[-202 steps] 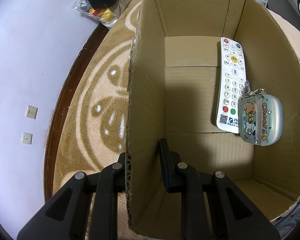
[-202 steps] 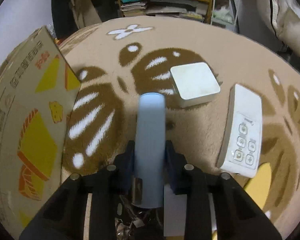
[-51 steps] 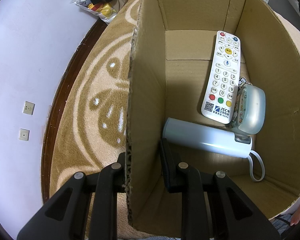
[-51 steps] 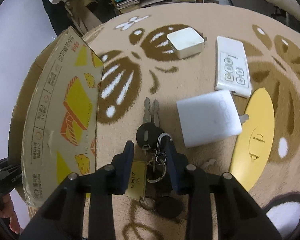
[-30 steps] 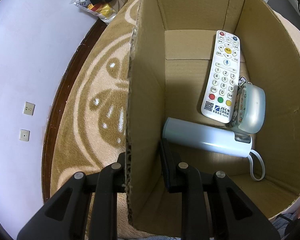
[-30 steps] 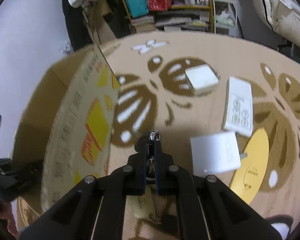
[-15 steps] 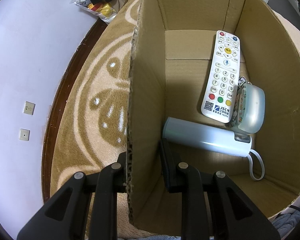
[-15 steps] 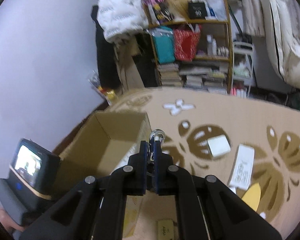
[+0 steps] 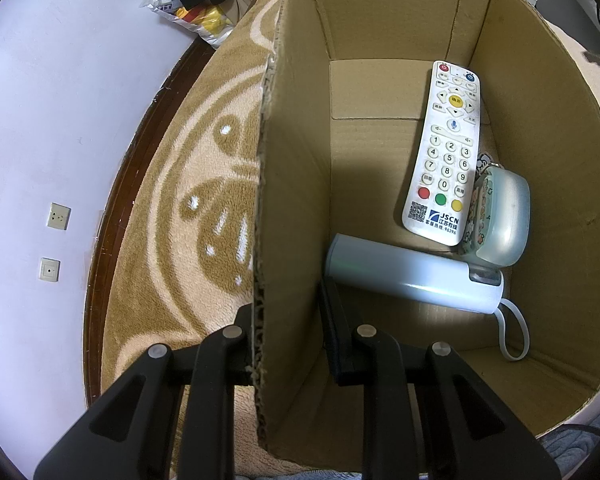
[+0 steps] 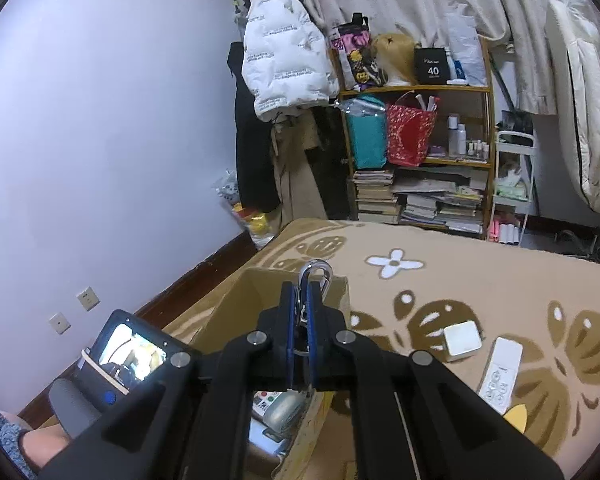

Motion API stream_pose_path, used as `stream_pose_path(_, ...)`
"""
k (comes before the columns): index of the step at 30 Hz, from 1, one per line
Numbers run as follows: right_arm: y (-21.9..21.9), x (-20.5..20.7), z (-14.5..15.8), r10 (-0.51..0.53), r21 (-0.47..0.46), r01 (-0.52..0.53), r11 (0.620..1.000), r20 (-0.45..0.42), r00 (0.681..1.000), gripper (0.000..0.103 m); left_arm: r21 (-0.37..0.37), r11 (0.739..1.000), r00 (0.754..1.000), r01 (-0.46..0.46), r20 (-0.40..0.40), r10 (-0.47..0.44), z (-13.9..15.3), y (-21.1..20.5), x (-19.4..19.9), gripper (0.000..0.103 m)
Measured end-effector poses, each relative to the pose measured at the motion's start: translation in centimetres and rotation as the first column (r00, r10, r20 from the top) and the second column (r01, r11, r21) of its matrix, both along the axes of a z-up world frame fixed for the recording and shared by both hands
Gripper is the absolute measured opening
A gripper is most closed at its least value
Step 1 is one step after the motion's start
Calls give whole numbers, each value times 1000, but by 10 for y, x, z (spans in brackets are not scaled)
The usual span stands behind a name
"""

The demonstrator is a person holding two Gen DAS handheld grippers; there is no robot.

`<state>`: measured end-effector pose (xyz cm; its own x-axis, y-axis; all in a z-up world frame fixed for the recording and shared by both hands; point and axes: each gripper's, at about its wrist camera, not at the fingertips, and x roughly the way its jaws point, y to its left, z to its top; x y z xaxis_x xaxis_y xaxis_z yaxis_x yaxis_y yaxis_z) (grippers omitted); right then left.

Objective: Organize rigid objects
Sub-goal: 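Carry the keys into the box and release them onto the remote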

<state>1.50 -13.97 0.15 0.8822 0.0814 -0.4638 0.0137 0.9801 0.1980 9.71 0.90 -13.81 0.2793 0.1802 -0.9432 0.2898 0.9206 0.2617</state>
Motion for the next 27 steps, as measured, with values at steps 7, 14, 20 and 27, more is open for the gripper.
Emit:
stream_pose_path(7, 5, 4, -11, 23, 15, -22, 1000, -33, 999, 6, 0, 1000, 1000, 0, 0, 0, 0, 0, 0, 21)
stream_pose_path(14, 11, 4, -23, 50, 46, -48, 998, -61, 997, 6, 2, 1000, 1000, 1, 0, -1, 0, -1, 0, 21)
stream_pose_path(20, 22, 11, -39, 77, 40, -73, 997, -114, 990, 6, 1, 1000, 1000, 0, 0, 0, 1, 0, 0, 22)
stream_pose_path(27, 27, 19, -58, 89, 5, -89, 996, -180, 980, 6, 3, 1000, 1000, -2, -4, 2, 3, 1, -1, 21)
